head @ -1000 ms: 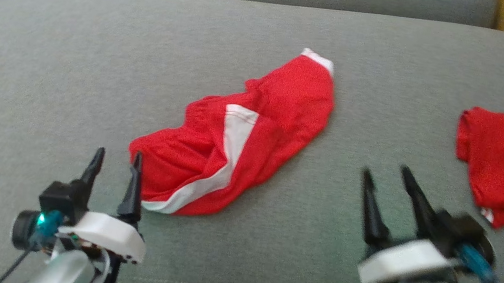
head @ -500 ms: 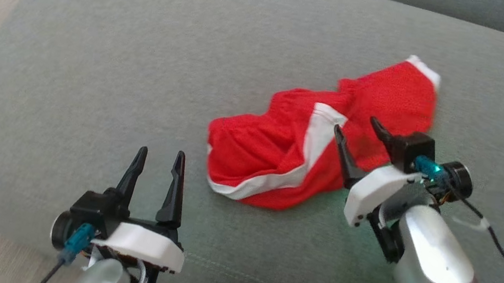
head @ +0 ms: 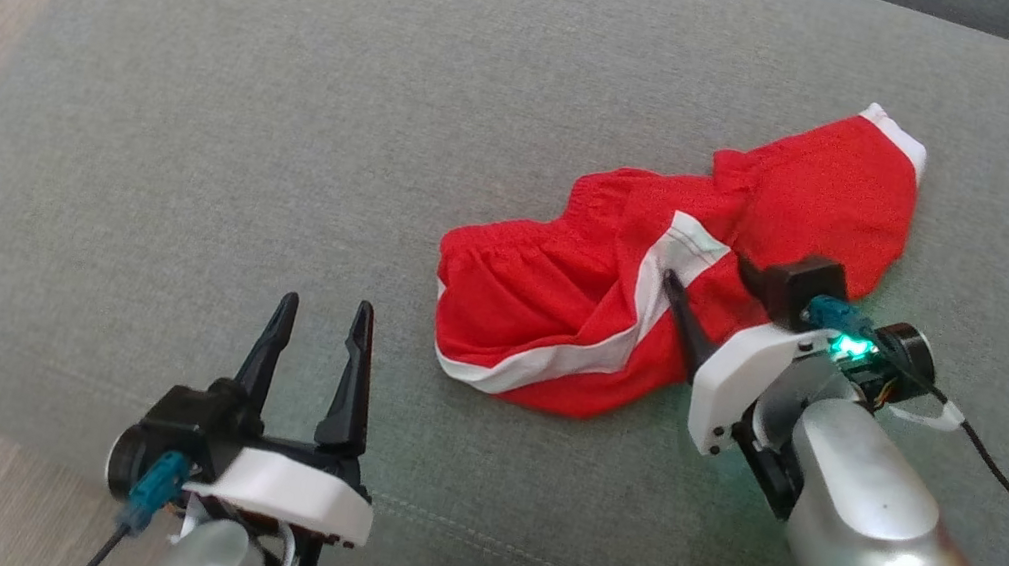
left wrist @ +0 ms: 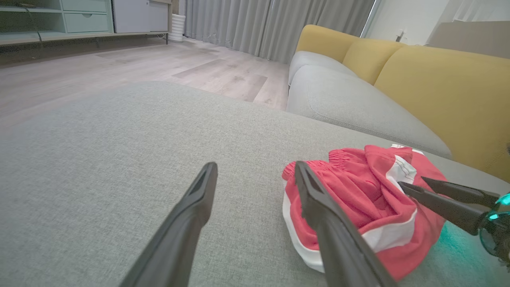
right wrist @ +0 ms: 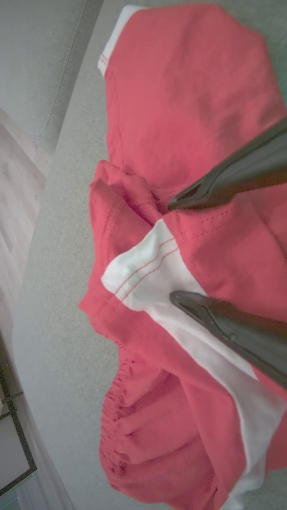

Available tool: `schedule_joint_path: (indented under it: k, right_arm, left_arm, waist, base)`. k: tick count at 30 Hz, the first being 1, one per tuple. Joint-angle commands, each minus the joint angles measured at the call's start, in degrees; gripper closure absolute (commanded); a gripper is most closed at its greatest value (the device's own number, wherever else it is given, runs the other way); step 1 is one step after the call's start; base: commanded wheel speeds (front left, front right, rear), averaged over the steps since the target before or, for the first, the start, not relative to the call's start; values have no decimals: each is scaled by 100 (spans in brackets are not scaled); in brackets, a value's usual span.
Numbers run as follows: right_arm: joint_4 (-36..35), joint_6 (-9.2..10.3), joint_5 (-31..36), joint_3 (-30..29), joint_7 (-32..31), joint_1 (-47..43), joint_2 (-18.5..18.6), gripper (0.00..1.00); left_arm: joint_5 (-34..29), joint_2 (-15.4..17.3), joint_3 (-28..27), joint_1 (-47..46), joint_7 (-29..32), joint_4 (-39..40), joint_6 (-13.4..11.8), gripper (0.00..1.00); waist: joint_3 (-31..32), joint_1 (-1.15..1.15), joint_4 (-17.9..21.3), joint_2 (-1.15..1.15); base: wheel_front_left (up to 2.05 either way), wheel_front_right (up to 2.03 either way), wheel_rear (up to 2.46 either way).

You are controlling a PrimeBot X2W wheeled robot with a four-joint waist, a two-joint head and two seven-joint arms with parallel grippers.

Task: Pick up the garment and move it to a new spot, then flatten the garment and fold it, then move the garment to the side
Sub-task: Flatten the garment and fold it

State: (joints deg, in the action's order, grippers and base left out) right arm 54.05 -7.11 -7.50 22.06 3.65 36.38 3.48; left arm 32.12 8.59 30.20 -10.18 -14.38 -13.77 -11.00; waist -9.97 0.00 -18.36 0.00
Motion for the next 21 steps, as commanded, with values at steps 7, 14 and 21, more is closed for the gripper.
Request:
schedule_joint_path:
  k: [7, 14, 21]
  right_arm:
    - [-64, -37, -316, 533, -49, 212, -59, 60]
    - [-136, -37, -443, 568, 224, 266, -59, 100]
    - [-595, -37, -637, 29, 454, -79, -41, 100]
  left_arm:
    - [-134, -7, -335, -76, -62, 123, 95, 0]
    - [-206, -25, -414, -46, -62, 93, 127, 0]
    - [-240, -13, -493, 49, -62, 105, 140, 0]
  waist:
    - [-18, 0, 203, 0]
    - [13, 0, 362, 0]
    - [168, 0, 650, 0]
  base:
    - [0, 0, 0]
    - [0, 0, 0]
    - [0, 0, 0]
